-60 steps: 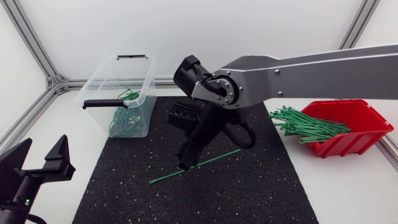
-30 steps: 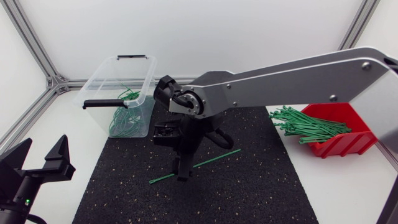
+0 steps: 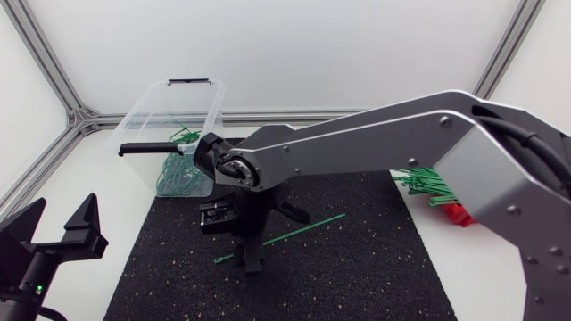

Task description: Take a green cable tie from the red box, thread the tail through the head to close it, then place it in the transparent bin on the left.

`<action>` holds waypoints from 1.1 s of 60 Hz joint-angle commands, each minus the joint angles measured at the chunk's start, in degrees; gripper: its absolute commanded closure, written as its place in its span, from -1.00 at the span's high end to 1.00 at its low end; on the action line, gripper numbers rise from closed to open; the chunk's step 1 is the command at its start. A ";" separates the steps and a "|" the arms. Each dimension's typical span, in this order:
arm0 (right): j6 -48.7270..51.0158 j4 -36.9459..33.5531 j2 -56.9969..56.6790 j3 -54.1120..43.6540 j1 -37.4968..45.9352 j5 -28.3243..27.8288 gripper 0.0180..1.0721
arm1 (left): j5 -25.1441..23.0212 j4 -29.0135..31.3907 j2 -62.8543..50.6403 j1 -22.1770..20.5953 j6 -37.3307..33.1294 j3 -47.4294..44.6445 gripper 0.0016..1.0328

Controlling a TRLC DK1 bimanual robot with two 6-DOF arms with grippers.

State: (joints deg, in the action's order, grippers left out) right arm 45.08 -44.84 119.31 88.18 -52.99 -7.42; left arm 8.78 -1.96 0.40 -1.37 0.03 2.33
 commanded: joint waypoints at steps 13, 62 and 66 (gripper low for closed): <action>3.00 1.07 4.00 2.17 -2.29 0.30 0.20 | -0.60 0.46 0.21 -0.48 0.58 -2.50 0.92; 4.67 0.45 7.43 4.98 -1.59 1.09 -0.54 | -0.60 0.46 0.21 -0.39 0.58 -2.50 0.92; 4.67 -0.25 7.52 5.16 -1.50 0.83 -0.60 | -0.60 0.46 0.21 -0.39 0.58 -2.50 0.92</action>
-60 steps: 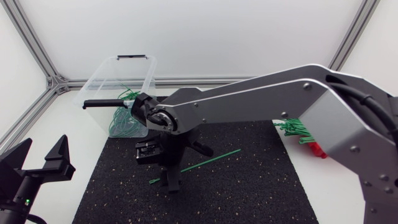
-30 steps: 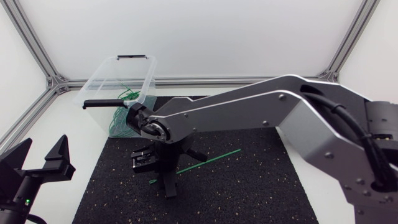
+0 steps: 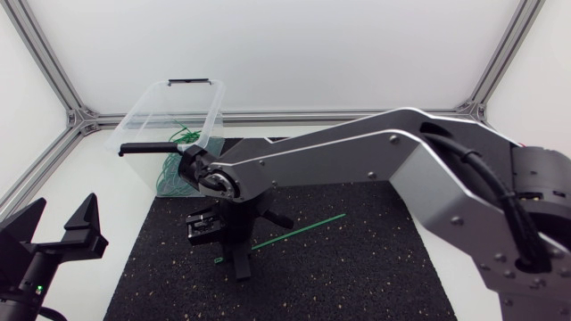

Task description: Take a green cable tie from the red box, thread the tail through the head to close it, then place it in the transparent bin on the left.

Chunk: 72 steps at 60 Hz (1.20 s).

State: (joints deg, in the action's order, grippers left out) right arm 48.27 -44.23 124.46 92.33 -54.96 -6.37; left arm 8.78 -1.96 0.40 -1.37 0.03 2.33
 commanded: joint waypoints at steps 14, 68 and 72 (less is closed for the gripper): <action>1.56 -2.62 2.98 1.36 0.82 -1.63 -0.82 | -0.60 0.46 0.21 -0.39 0.58 -2.50 0.92; -14.08 6.96 -21.10 -10.24 6.88 1.19 -0.89 | -0.69 0.73 -4.80 -4.43 4.71 5.32 0.89; -16.10 7.14 -22.86 -10.42 7.76 1.54 -0.89 | -0.69 1.69 -8.84 -4.35 5.77 8.31 0.89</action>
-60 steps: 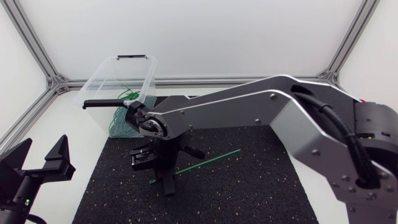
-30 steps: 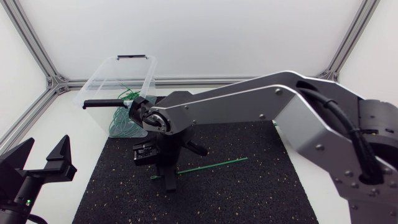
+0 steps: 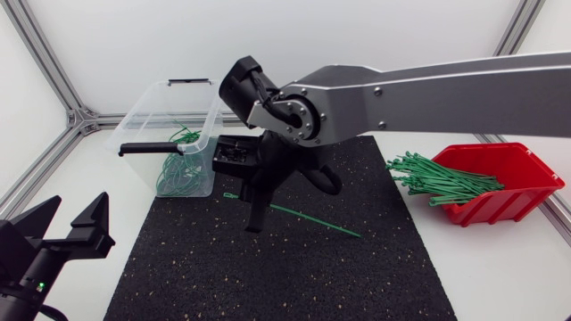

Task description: Take a green cable tie from the red box, thread the tail through the head to close it, then place it in the transparent bin on the left.

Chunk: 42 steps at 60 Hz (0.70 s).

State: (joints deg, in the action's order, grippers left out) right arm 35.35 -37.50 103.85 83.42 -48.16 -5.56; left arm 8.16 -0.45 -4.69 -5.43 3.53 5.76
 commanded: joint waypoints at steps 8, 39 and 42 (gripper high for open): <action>-6.61 0.49 -5.86 -1.59 1.67 1.70 -0.89 | -2.19 4.23 -8.32 -0.55 4.73 11.12 0.87; -17.60 0.67 -12.36 6.41 4.83 1.78 -0.89 | -19.15 20.31 -37.32 -0.98 19.41 40.91 0.80; -18.48 0.49 -12.36 7.55 4.92 1.78 -0.89 | -20.64 22.42 -39.96 -1.86 20.11 43.99 0.80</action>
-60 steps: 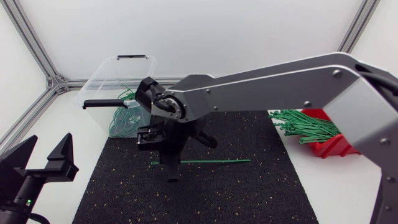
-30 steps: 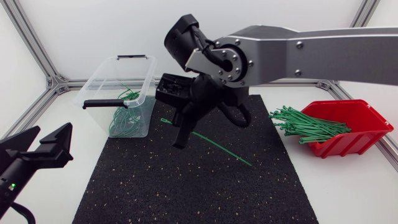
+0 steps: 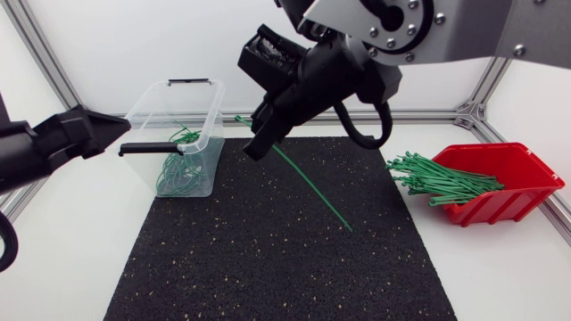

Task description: Take a green cable tie from the red box, thread the tail through the head to close it, then place it in the transparent bin on the left.

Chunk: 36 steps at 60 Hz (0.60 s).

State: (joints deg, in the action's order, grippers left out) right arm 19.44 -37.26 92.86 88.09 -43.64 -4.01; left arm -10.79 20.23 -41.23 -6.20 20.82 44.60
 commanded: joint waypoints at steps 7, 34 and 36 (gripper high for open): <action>-4.94 -0.45 -1.01 6.21 1.27 -0.38 -0.89 | -4.16 3.68 -8.60 -3.38 4.49 9.98 0.79; -13.20 -1.07 1.18 12.19 3.91 -3.55 -0.89 | -7.76 -8.45 -18.27 -8.74 15.13 16.92 0.78; -13.47 -0.89 1.45 12.28 4.00 -3.72 -0.89 | -7.76 -8.45 -18.97 -9.01 15.22 17.36 0.78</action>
State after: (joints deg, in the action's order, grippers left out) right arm 8.40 -37.71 92.92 98.65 -40.38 -7.18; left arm -18.15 12.84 -58.04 -14.46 33.65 59.37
